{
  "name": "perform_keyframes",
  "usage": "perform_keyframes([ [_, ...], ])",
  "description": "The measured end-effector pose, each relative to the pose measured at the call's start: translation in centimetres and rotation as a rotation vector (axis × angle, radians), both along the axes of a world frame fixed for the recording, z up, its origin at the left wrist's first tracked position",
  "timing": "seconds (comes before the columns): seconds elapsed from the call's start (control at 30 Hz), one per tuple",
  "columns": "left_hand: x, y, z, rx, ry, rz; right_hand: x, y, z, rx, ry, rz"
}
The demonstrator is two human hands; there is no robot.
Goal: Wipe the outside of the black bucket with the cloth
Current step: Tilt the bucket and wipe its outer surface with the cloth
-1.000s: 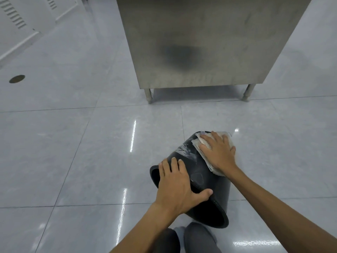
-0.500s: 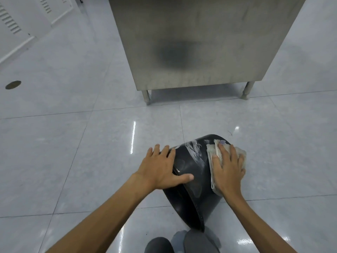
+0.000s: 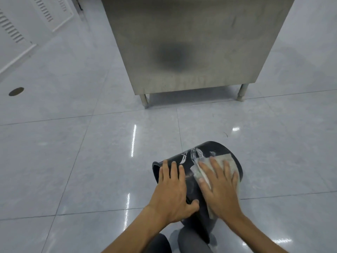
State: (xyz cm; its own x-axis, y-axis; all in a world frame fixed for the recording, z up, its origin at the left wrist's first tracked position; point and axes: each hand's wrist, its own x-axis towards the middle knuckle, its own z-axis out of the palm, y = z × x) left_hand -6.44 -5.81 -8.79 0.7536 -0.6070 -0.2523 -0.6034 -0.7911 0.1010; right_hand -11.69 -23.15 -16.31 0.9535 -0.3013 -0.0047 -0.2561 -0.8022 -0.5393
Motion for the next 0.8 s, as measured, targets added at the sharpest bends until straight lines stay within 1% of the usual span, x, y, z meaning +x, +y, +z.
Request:
perform_keyframes([
  [0.1, -1.0, -0.3, 0.6, -0.006, -0.003, -0.001, 3.6, -3.2, 0.9, 0.019, 0.142, -0.114],
  [0.2, -1.2, -0.4, 1.0, 0.017, 0.010, -0.002, 5.9, -4.4, 1.6, -0.002, 0.211, -0.094],
  [0.27, -1.1, -0.1, 0.8, 0.032, 0.022, -0.004, 5.0, -3.5, 1.6, -0.028, 0.200, -0.034],
  [0.4, -1.1, 0.3, 0.8, 0.014, 0.028, -0.048, -0.1, 0.5, 1.7, -0.059, 0.115, 0.075],
  [0.47, -1.3, 0.2, 0.8, -0.001, 0.017, -0.060, -0.8, 0.6, 1.9, -0.065, 0.105, 0.090],
  [0.57, -1.3, 0.2, 0.6, 0.031, -0.010, -0.098, 2.0, -1.6, 1.9, -0.120, 0.132, 0.038],
  [0.7, -1.5, 0.3, 0.7, -0.001, -0.042, -0.099, 6.5, -4.7, 2.0, -0.167, 0.230, 0.007],
  [0.8, -1.9, 0.3, 0.5, -0.026, -0.025, -0.091, 6.8, -4.8, 1.5, -0.184, 0.251, 0.023],
])
